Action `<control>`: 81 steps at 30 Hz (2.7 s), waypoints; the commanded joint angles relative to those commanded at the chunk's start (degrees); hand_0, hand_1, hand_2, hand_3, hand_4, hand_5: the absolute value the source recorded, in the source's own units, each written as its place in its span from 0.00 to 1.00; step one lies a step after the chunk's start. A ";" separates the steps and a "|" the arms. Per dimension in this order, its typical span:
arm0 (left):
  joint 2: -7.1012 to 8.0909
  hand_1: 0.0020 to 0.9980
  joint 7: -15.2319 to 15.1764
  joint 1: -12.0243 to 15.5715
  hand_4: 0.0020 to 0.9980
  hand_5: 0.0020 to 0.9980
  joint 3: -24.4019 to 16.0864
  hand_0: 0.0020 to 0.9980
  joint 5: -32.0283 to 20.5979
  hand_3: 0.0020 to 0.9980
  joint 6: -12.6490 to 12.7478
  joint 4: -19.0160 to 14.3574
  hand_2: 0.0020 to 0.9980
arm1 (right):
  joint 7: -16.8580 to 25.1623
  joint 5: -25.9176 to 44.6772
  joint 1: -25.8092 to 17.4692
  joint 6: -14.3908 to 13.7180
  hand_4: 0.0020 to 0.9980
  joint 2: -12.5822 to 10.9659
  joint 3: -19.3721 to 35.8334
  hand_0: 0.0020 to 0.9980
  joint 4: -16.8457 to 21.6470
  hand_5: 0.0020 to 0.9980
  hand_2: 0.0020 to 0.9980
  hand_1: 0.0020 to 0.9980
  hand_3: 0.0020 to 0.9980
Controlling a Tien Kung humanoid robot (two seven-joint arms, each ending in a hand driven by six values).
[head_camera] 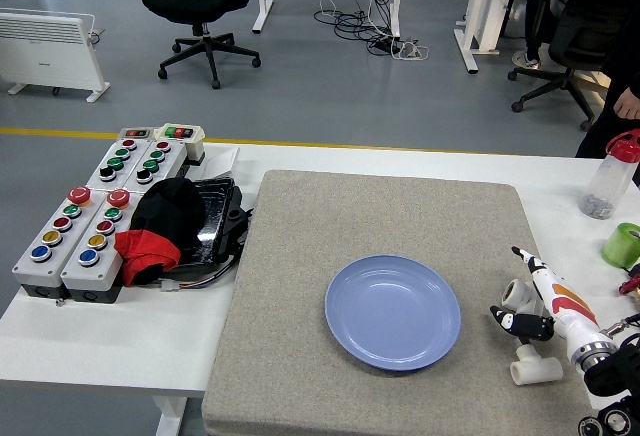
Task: Pick pipe place plate twice
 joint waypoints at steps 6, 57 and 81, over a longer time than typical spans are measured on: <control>-0.01 0.74 -0.02 0.01 0.40 1.00 0.06 0.72 -0.06 0.65 0.00 0.00 0.71 | -1.60 0.35 0.31 -0.68 0.80 -0.09 -0.23 0.96 -0.77 0.40 0.99 0.91 0.97; -0.05 0.74 0.08 0.53 0.40 1.00 0.01 0.71 0.37 0.65 -0.11 0.00 0.71 | 5.13 7.35 7.81 -7.39 0.51 3.24 -22.62 0.46 4.55 0.17 0.60 0.56 0.66; 0.13 0.74 0.03 0.05 0.40 1.00 0.34 0.72 -0.20 0.65 0.00 0.00 0.71 | 7.79 7.32 13.37 -0.71 0.85 5.88 -25.96 1.00 -0.19 0.42 1.00 0.96 1.00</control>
